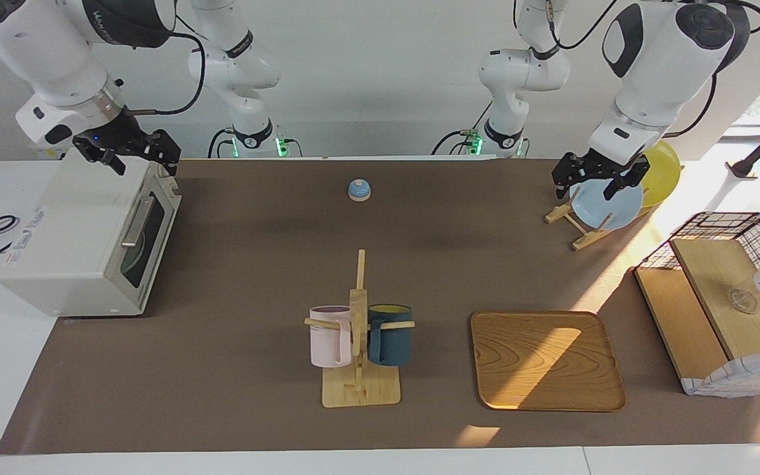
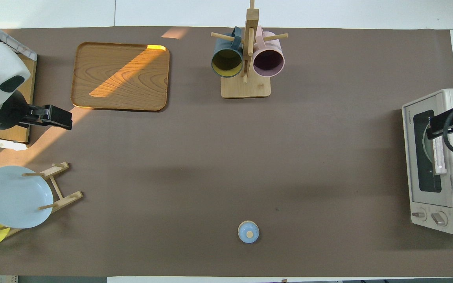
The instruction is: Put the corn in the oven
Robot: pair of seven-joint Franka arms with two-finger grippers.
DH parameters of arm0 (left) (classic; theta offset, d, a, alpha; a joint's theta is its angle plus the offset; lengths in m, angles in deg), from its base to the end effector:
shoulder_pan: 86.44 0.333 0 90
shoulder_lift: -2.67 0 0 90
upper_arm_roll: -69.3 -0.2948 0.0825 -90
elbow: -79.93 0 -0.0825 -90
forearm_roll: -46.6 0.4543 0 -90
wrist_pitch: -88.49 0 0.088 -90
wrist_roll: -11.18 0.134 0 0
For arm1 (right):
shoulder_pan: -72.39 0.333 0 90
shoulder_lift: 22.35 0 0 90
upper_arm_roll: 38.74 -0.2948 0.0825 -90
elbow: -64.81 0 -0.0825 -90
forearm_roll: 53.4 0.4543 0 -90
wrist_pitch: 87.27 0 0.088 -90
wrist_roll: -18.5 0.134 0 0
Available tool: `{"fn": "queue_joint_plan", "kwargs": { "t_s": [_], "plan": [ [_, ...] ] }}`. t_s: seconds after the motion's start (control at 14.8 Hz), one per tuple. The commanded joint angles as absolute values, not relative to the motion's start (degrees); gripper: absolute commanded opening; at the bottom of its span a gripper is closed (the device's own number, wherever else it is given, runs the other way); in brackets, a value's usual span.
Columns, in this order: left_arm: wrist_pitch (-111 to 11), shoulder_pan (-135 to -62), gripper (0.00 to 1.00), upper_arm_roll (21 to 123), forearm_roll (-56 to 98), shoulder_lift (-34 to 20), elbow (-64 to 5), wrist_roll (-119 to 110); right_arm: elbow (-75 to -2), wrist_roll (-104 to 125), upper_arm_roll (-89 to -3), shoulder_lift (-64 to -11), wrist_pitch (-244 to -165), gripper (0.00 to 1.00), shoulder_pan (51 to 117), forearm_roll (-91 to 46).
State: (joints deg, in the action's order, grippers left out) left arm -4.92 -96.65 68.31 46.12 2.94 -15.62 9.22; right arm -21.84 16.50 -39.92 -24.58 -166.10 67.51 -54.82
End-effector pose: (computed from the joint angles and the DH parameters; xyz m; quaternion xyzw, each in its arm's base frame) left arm 0.6164 -0.1011 0.5317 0.9979 -0.0630 -0.0167 0.0026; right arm 0.6083 -0.0432 0.5685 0.9960 -0.0161 -0.0881 0.0076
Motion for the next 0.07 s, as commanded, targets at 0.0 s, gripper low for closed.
{"fn": "queue_joint_plan", "kwargs": {
  "t_s": [0.0],
  "plan": [
    [-4.1, -96.9, 1.0, 68.1, 47.5, 3.4, -15.3, 9.3, -23.4, 15.6, -40.1, -23.4, -167.3, 1.0, 67.2, -53.7]
  ]
}}
